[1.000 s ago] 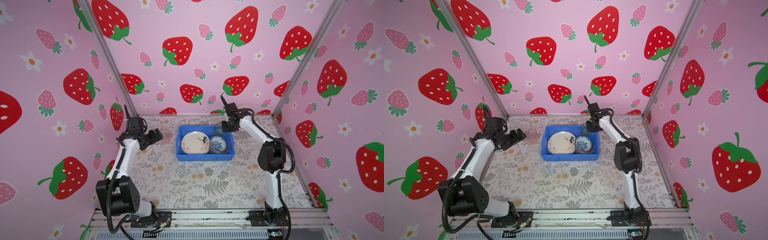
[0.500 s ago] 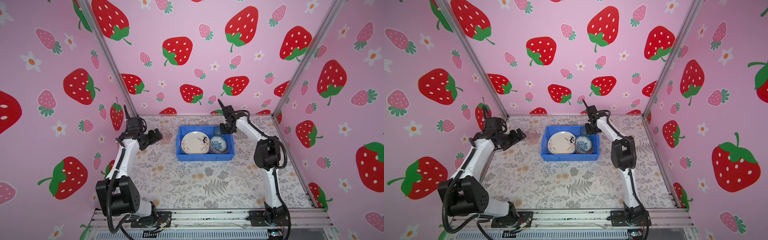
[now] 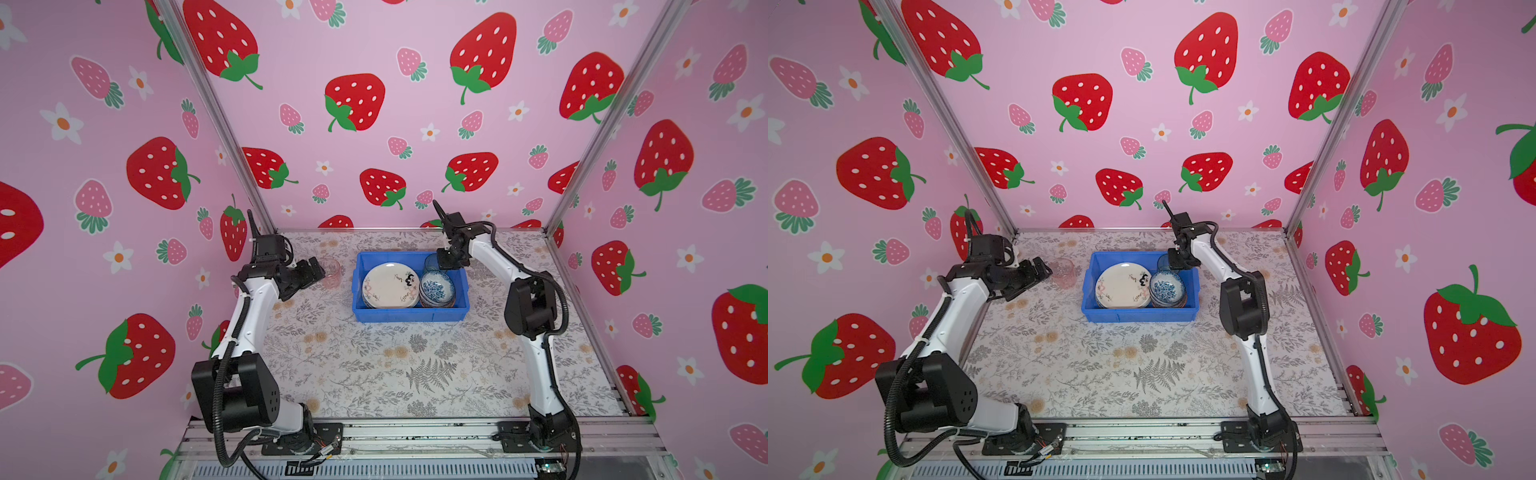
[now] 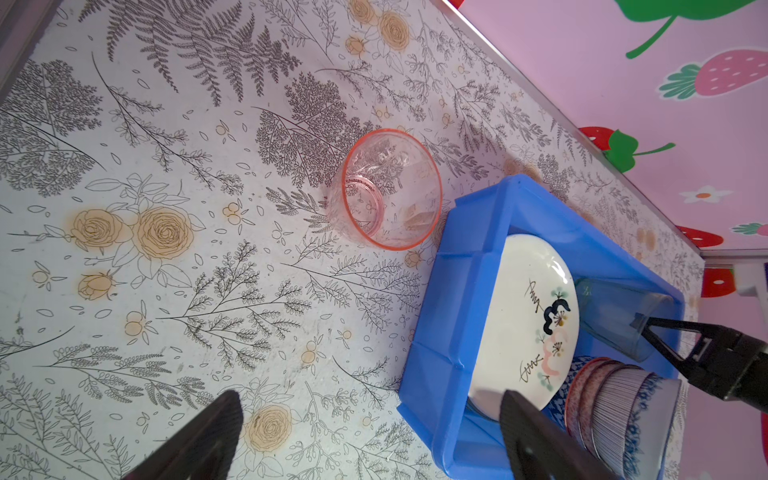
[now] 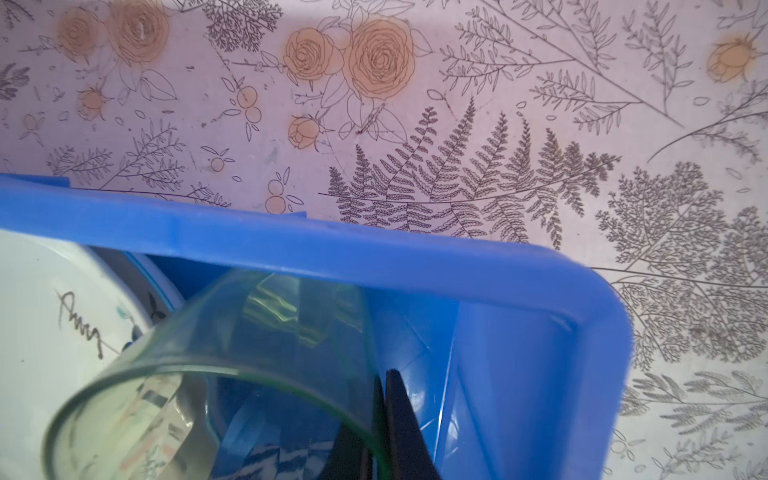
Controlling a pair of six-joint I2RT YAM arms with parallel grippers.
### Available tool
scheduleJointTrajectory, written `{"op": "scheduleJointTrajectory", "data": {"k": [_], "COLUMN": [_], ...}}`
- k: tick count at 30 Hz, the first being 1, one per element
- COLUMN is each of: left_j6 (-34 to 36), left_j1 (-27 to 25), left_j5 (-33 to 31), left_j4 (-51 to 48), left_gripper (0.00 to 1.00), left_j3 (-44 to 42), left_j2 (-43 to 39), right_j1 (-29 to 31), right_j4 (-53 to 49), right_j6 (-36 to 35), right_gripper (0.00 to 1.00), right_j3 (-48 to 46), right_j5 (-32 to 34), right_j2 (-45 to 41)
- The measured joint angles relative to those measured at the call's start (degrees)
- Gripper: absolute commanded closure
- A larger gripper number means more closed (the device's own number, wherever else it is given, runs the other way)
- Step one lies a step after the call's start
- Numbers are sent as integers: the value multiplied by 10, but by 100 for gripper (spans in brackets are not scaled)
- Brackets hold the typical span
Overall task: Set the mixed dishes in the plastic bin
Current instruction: 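Lift the green glass cup and carry it into the bin with the right gripper, then release the green cup in the bin with the right gripper while the left reaches out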
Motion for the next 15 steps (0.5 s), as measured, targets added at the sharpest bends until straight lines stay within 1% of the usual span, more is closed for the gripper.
{"op": "scheduleJointTrajectory", "data": {"k": [5, 11, 15], "left_j6": [0, 0, 0], "left_j1": [0, 0, 0], "left_j5": [0, -1, -2], "left_j4": [0, 0, 0], "left_gripper": [1, 1, 1], "left_j3": [0, 0, 0], "left_j2": [0, 0, 1], "right_j1": [1, 3, 4], "right_j4": [0, 10, 11], "right_j6": [0, -5, -7], "right_gripper": [85, 71, 64], "right_j3": [7, 23, 28], "right_j5": [-7, -10, -9], "right_j2": [3, 3, 3]}}
